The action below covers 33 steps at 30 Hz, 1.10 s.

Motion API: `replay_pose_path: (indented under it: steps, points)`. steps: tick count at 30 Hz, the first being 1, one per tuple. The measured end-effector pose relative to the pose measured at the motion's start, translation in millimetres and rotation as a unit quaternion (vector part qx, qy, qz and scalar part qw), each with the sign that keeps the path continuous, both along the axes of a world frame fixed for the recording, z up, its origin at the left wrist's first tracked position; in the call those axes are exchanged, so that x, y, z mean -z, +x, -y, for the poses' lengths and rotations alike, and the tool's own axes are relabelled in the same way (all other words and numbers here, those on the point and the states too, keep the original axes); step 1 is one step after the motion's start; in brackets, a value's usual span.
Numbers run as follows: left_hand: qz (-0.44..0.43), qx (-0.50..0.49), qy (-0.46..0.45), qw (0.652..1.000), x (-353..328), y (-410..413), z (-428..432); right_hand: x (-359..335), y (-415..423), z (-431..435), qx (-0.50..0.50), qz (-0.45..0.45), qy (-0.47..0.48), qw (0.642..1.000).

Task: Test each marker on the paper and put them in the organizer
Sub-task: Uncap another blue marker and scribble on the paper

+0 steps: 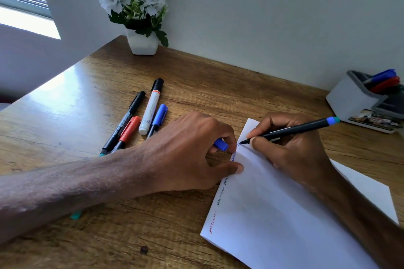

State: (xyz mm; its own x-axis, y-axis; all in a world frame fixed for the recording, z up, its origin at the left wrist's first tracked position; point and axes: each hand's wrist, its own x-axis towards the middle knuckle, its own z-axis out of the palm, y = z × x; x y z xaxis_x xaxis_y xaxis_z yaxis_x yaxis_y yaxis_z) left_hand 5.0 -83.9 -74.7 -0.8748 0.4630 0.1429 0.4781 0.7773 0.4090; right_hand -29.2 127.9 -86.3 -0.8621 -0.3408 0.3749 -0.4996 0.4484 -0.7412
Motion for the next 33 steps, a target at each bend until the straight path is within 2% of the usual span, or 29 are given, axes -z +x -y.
replay_pose_path:
  steps: [33]
  points:
    - [-0.002,-0.001,-0.002,1.0,-0.9,1.2,-0.7,-1.5,-0.1,2.1,0.09,0.049,-0.042,0.994]
